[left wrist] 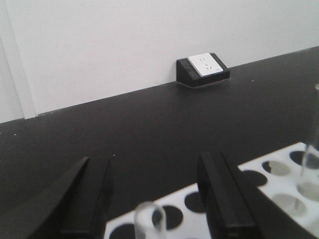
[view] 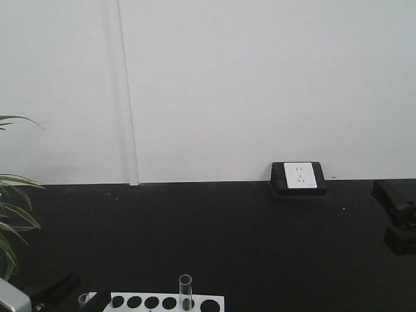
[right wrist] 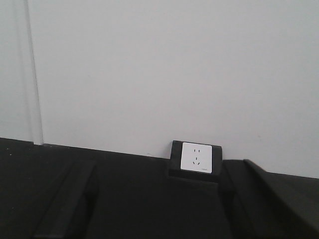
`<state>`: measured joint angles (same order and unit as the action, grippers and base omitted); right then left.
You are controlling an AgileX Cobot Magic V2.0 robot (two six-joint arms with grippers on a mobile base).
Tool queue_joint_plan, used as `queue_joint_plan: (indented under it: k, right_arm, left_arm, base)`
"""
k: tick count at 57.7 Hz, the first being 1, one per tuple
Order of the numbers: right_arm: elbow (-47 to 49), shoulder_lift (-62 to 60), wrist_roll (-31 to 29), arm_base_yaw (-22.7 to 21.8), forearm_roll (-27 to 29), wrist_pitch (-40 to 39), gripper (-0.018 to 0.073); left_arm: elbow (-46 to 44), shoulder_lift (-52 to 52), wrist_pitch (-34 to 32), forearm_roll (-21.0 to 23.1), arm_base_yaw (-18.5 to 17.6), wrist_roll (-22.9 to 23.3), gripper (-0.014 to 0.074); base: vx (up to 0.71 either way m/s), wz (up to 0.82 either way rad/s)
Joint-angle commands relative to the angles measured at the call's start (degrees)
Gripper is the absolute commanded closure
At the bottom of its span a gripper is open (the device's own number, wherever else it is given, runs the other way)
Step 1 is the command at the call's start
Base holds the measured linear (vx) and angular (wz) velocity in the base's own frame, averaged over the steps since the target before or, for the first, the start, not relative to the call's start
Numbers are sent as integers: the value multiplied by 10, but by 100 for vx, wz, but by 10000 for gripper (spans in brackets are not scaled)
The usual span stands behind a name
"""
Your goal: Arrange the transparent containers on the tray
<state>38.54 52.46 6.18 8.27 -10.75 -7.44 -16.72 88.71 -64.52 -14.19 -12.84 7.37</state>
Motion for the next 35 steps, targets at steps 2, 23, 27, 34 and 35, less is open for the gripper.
queue_joint_plan:
  k: [2,23,27,34,35]
  right_arm:
    - [18,-5,-4,-3,-5,-47,13]
    - [18,-5,-4,-3,-5,-48,13]
    - [18,-5,-4,-3,-5,-48,13]
    - [18,-5,-4,-3,-5,-48,13]
    - [18,-5,-4,-3,-5,-48,13]
  left_arm:
    - [-40,11,-63,11,-5,0,95]
    - [-47,47,-51,6,-5,0,108]
    - [-47,47,-53,6,-5,0,130]
    - [-47,47,-49,7,-5,0,202]
    - [-47,47,-50,7,-5,0,220]
  base:
    - [0,0]
    - [0,0]
    - [0,0]
    - [0,0]
    - [0,0]
